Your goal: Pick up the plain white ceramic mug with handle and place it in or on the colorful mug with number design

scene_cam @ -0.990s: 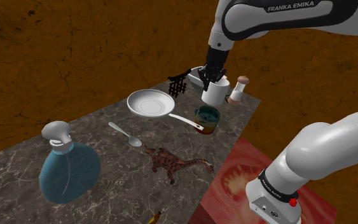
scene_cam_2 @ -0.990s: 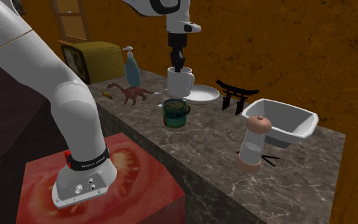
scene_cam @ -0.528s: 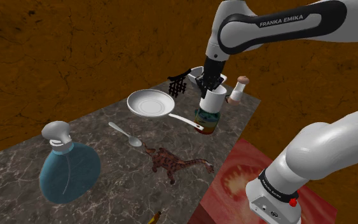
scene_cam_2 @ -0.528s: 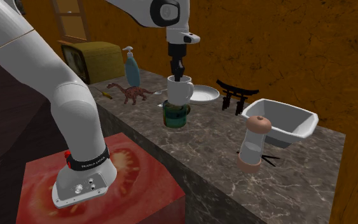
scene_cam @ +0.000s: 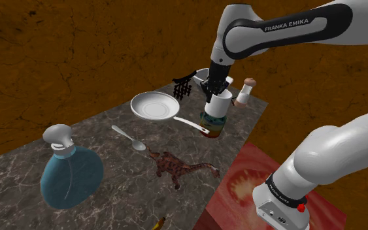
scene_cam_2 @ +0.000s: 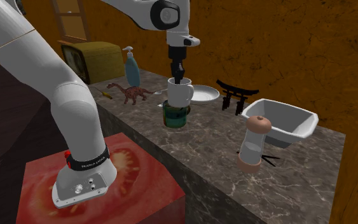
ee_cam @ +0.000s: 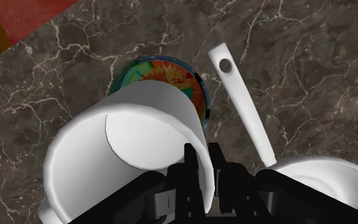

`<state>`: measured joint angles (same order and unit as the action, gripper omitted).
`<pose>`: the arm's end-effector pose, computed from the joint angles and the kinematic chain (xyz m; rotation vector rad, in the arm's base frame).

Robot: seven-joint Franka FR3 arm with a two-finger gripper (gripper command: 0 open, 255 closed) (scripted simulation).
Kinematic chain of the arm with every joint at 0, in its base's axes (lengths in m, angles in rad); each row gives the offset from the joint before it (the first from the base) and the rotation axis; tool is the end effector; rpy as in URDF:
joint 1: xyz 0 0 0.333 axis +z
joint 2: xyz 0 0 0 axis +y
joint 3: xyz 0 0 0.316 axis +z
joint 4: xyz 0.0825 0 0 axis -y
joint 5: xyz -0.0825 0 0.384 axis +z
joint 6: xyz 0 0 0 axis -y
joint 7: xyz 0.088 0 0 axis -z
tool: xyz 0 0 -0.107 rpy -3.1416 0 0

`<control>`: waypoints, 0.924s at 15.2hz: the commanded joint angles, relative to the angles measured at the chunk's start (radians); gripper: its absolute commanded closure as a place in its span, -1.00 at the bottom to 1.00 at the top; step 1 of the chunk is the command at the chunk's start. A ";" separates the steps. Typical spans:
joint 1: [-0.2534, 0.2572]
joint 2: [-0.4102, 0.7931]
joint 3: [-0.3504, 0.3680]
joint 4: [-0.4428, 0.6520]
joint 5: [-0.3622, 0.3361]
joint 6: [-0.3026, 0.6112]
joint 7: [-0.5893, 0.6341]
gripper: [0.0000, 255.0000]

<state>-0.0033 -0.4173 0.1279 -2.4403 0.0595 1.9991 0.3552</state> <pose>0.4108 0.0567 0.4512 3.1092 -0.4185 -0.0408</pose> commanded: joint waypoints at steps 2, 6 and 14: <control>0.000 0.000 0.000 0.000 0.000 0.000 0.000 -1.00; 0.000 0.000 0.000 0.000 0.000 0.000 0.000 -1.00; -0.001 -0.025 -0.006 0.108 -0.003 -0.133 0.000 -1.00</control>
<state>-0.0047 -0.4424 0.1218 -2.3346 0.0567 1.8690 0.3549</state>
